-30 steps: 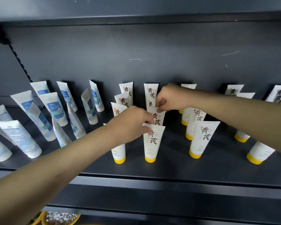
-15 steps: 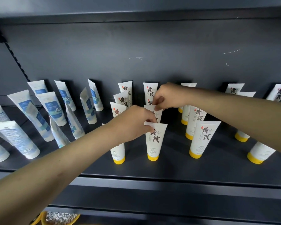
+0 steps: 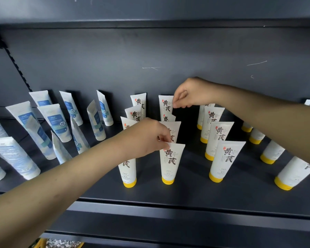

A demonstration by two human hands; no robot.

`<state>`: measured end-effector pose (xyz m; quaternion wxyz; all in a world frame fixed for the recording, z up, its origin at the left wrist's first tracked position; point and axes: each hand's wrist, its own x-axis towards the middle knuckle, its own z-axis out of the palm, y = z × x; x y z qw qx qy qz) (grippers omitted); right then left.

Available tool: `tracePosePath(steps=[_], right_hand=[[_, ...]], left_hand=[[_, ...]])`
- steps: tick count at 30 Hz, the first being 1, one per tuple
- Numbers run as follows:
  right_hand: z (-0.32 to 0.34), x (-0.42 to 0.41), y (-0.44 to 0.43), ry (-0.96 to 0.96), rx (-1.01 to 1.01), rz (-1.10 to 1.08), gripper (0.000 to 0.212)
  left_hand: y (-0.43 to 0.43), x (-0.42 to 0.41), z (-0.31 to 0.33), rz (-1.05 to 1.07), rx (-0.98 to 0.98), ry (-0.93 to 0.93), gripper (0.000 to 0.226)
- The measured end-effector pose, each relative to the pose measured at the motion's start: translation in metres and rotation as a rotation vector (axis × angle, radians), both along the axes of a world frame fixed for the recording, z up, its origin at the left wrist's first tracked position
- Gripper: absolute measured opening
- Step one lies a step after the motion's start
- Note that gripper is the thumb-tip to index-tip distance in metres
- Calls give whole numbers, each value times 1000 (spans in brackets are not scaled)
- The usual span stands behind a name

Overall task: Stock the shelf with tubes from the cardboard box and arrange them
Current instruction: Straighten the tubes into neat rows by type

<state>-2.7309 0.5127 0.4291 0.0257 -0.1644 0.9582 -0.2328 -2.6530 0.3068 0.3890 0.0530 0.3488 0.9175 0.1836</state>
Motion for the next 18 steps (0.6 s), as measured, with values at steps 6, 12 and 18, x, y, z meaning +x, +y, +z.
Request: tracePosePath(steps=[6, 12, 18], right_hand=[[-16, -12, -25, -138, 46, -18, 25], [-16, -23, -25, -212, 20, -82, 32], [-18, -27, -25, -172, 128, -57, 29]], left_hand=[[1, -1, 2, -14, 4, -36, 8], [1, -4, 3, -21, 12, -59, 7], [3, -9, 2, -28, -7, -73, 5]])
